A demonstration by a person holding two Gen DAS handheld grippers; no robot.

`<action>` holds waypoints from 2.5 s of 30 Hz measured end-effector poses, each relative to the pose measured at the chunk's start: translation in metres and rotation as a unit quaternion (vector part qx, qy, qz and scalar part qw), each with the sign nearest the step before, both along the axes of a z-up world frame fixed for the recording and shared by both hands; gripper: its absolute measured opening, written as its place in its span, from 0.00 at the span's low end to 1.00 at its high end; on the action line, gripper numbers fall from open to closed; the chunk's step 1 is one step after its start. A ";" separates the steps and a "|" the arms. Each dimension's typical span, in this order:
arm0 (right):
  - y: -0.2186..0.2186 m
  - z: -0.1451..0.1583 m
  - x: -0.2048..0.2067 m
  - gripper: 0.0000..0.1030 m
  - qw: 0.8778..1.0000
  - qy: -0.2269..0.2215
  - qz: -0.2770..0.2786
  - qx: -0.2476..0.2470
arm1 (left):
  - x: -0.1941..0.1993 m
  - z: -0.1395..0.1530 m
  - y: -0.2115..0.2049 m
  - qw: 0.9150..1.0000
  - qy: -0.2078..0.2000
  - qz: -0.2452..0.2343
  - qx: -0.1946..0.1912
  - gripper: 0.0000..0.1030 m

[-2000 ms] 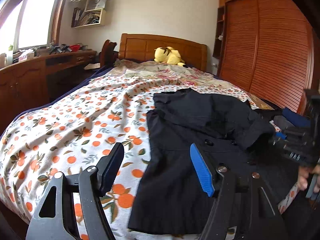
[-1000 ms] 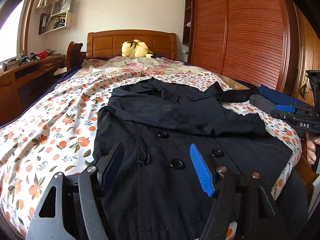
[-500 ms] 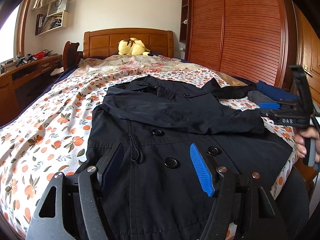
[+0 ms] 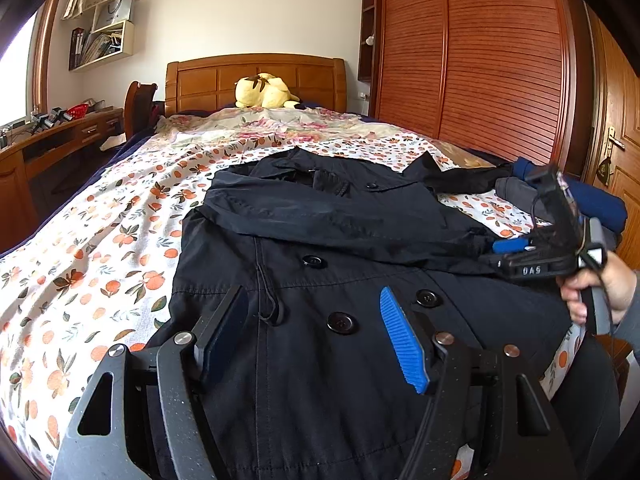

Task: Fold large clothes
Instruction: 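Move the right gripper over to the other outstretched coat sleeve, then grasp the other sleeve with the right gripper and lift it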

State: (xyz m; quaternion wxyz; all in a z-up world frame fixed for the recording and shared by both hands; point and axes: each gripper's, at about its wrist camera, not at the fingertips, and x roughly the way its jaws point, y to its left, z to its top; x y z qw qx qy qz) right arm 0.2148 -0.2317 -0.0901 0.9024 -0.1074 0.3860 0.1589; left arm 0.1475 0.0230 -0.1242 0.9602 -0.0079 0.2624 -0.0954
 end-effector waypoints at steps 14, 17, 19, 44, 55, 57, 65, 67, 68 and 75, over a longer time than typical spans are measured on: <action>-0.010 -0.014 -0.010 0.50 0.999 -0.032 -0.003 0.043 | 0.011 0.002 -0.025 1.000 0.006 -0.008 0.013 0.68; -0.012 -0.016 -0.013 0.51 0.998 -0.039 -0.002 0.050 | 0.015 0.001 -0.030 1.000 0.010 -0.009 0.019 0.68; -0.014 -0.017 -0.014 0.51 0.998 -0.043 -0.001 0.055 | 0.019 0.003 -0.033 1.000 0.012 -0.008 0.023 0.68; -0.056 0.043 -0.031 0.51 0.988 -0.112 -0.006 0.104 | 0.125 -0.014 -0.068 0.999 0.023 -0.026 0.020 0.68; -0.104 0.042 0.035 0.59 0.992 -0.093 -0.067 0.048 | 0.121 -0.020 -0.065 1.000 0.012 -0.018 0.008 0.68; -0.114 0.039 0.052 0.63 0.992 -0.086 -0.078 0.045 | 0.121 -0.020 -0.064 1.000 0.014 -0.019 0.006 0.68; -0.125 0.027 0.137 0.63 0.991 -0.065 -0.116 -0.026 | 0.118 -0.020 -0.063 1.000 0.003 -0.016 0.007 0.68; -0.128 0.021 0.164 0.63 0.990 -0.056 -0.126 -0.042 | 0.118 -0.021 -0.063 1.000 0.005 -0.015 0.006 0.68; -0.130 0.018 0.176 0.63 0.989 -0.050 -0.133 -0.048 | 0.119 -0.021 -0.063 1.000 0.006 -0.015 0.006 0.68; -0.131 -0.007 0.242 0.63 0.977 -0.003 -0.177 -0.115 | 0.121 -0.023 -0.062 1.000 0.016 -0.011 0.006 0.68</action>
